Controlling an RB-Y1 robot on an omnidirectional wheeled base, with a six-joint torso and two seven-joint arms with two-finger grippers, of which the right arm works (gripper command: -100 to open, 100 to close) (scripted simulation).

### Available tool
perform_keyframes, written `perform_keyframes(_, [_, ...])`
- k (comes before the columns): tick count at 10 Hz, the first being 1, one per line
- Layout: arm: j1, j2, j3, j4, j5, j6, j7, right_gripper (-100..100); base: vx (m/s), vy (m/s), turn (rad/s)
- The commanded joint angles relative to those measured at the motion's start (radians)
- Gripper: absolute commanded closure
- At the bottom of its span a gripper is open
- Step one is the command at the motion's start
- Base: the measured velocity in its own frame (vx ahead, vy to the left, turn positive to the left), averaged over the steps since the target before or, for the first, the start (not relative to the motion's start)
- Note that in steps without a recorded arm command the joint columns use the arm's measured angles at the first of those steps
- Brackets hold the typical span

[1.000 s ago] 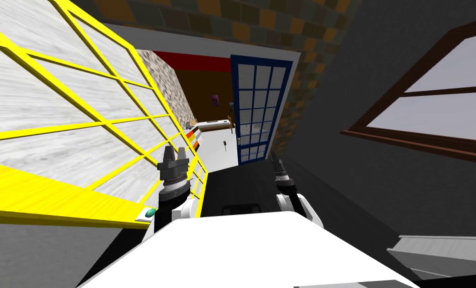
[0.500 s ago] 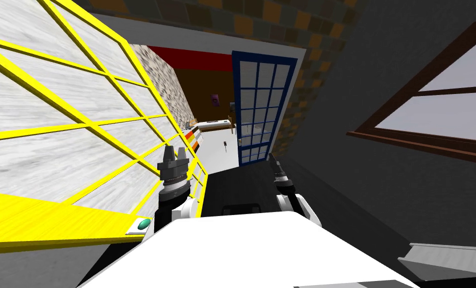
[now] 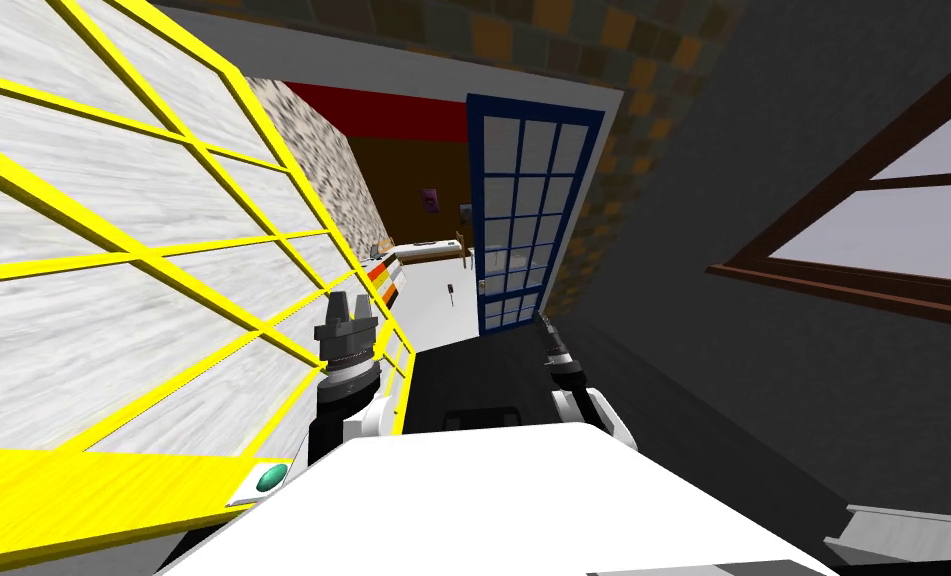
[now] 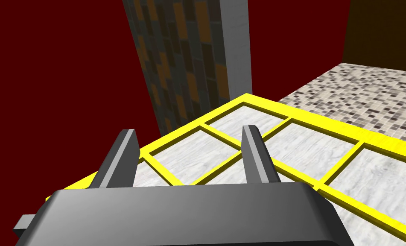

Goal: Pull the door open

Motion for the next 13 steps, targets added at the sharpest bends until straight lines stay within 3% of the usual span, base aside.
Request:
perform_keyframes(1, [-0.01, -0.005, -0.006, 0.033, 0.008, -0.011, 0.025, -100, 0.098, 0.034, 0.002])
perform_keyframes(13, [-0.09, -0.032, -0.043, 0.29, 0.073, -0.092, 0.209, -100, 0.099, 0.038, 0.003])
